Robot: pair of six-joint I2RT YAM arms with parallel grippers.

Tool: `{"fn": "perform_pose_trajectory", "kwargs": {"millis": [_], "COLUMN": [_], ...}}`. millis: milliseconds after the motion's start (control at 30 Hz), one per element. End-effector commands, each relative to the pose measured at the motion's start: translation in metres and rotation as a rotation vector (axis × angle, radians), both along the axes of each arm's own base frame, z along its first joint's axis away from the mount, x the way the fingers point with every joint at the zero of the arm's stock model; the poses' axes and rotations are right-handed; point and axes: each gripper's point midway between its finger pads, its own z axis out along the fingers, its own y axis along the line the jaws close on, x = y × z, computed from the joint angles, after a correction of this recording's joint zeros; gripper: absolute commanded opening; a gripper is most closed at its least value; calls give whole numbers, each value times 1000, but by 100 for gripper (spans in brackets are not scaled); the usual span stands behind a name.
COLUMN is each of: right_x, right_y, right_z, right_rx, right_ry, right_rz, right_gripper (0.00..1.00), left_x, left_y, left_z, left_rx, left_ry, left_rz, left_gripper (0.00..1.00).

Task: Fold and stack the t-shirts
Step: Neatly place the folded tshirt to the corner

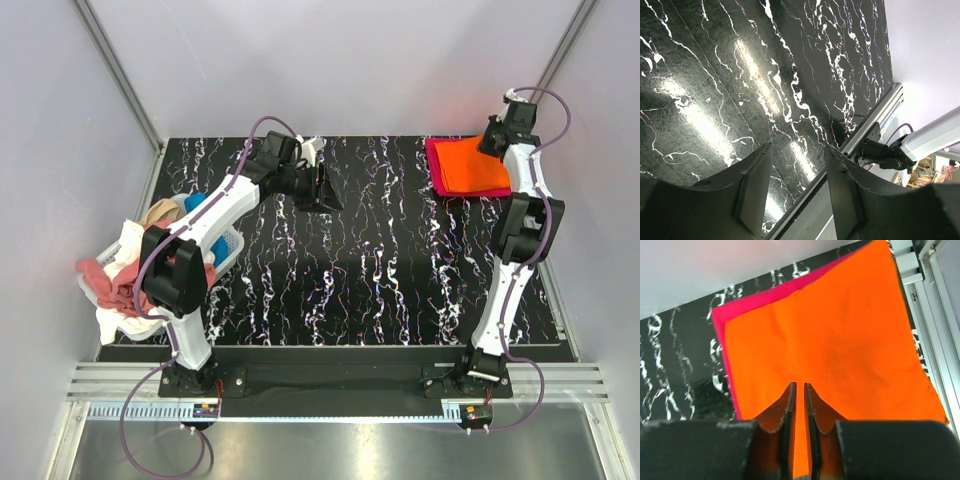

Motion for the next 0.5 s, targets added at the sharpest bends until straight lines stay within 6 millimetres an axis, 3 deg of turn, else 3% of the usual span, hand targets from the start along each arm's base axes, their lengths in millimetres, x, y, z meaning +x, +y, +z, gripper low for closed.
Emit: {"fn": "perform_pose_trajectory", "kwargs": {"millis": [0, 200, 333, 467], "right_x": [8, 19, 26, 29], "right_y": [-26, -58, -61, -67], "right_z": [-14, -45, -48, -37], "right_rx": [39, 42, 70, 48], "right_ry": [-12, 1, -3, -15], "right_rz": [-43, -127, -129, -148], "right_gripper": [17, 16, 16, 16], "left_x": [-4, -3, -3, -2], "left_y": [-4, -5, -6, -6], "left_z": [26, 20, 14, 13], "left_rx": [-37, -22, -21, -15], "left_ry": [-78, -77, -60, -64], "left_rz": [-17, -14, -22, -16], "left_gripper": [51, 51, 51, 51]}}
